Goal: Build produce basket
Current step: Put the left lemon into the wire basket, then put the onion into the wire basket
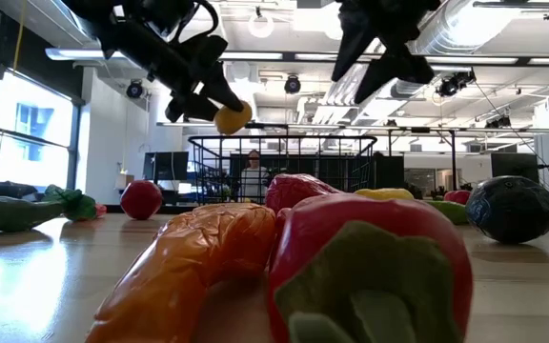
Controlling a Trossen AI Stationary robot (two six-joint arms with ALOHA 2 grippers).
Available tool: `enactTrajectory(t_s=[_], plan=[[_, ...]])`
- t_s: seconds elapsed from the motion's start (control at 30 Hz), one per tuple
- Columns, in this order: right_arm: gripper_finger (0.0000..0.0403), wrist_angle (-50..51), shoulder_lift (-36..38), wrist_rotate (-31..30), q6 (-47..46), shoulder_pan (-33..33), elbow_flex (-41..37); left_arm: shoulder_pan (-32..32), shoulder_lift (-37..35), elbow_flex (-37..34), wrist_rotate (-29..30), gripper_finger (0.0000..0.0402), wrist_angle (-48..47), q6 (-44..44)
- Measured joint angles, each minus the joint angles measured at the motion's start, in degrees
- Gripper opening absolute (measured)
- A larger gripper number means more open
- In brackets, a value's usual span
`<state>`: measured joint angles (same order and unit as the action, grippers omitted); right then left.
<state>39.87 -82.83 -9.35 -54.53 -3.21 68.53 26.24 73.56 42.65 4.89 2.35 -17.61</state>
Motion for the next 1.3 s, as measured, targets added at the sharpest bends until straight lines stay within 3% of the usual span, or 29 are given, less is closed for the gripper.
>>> enactTrajectory(t_s=[0.23,0.47,0.63,0.93,1.3], plan=[[0.0209,9.19,0.00,0.87,-5.92,-2.02,0.00,0.00,-0.02,-0.02,-2.19,0.0223,6.99,-0.79],[0.0209,18.07,0.00,1.06,-10.18,-4.94,0.00,-0.04,-0.02,-0.02,-4.81,0.0224,7.52,-0.19],[0.0209,18.85,0.00,1.17,-10.03,-7.71,0.00,-0.02,-0.02,-0.02,-4.74,0.0245,7.54,-0.22],[0.0209,21.65,0.00,1.56,-17.61,-12.76,0.00,0.00,-0.02,-0.02,-5.97,0.0323,8.09,-3.38],[0.0209,22.26,0.00,1.86,-20.14,-16.47,0.00,0.00,-0.04,-0.01,-12.88,0.0333,9.90,-5.82]])
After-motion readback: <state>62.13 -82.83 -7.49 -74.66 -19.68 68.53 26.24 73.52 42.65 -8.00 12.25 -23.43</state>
